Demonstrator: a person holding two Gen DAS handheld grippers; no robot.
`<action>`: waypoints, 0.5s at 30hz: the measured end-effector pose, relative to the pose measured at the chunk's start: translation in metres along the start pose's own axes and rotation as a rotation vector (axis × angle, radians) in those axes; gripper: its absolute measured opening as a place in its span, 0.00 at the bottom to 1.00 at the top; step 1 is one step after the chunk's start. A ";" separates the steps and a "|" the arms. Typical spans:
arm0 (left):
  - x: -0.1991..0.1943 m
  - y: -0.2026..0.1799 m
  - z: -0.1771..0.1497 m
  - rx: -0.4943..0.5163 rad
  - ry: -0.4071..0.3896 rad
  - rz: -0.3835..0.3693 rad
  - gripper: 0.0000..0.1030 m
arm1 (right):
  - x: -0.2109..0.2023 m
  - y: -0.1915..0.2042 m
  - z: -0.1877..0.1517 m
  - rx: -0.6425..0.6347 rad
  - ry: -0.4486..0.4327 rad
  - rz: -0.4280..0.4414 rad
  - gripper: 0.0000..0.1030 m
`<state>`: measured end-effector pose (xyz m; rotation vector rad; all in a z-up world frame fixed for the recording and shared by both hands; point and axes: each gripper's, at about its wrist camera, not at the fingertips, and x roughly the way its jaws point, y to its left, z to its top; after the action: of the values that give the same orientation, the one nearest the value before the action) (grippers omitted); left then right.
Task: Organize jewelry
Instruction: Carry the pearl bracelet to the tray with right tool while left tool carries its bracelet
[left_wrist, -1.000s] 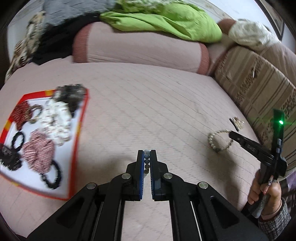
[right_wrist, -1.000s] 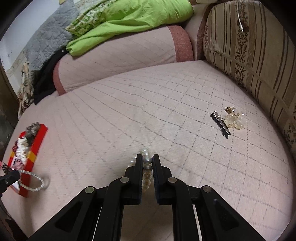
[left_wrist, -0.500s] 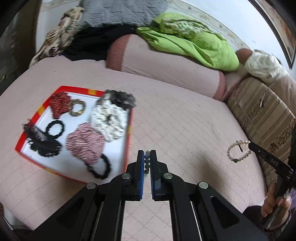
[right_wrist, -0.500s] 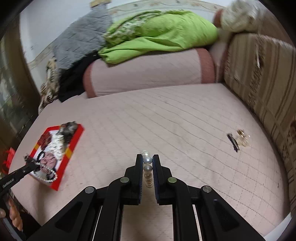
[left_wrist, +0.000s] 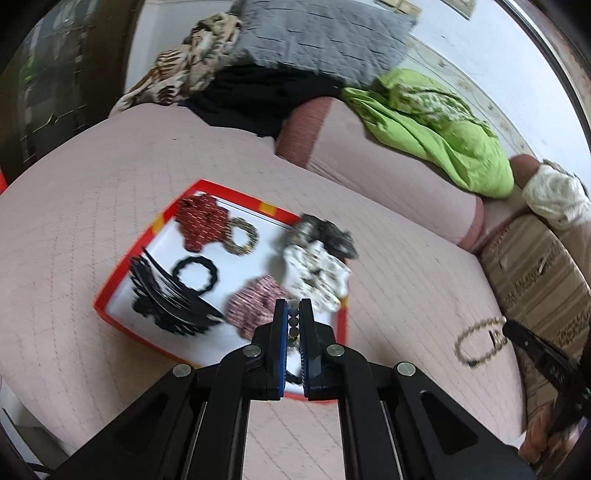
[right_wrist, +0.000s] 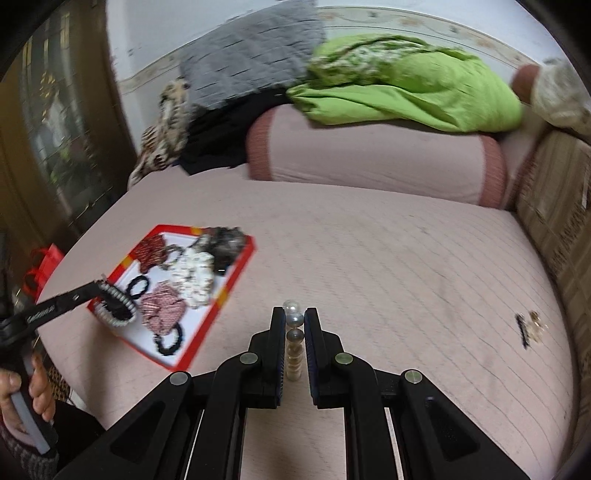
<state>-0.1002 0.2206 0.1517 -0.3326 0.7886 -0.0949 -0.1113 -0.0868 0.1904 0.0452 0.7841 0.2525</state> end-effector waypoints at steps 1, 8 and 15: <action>0.002 0.006 0.004 -0.005 0.000 0.006 0.05 | 0.003 0.010 0.002 -0.015 0.004 0.012 0.11; 0.016 0.036 0.022 -0.065 -0.003 0.013 0.05 | 0.027 0.062 0.013 -0.079 0.037 0.078 0.11; 0.016 0.049 0.008 -0.110 0.023 -0.069 0.05 | 0.052 0.108 0.027 -0.116 0.069 0.134 0.11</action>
<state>-0.0853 0.2660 0.1297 -0.4637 0.8072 -0.1207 -0.0797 0.0314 0.1876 -0.0206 0.8352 0.4281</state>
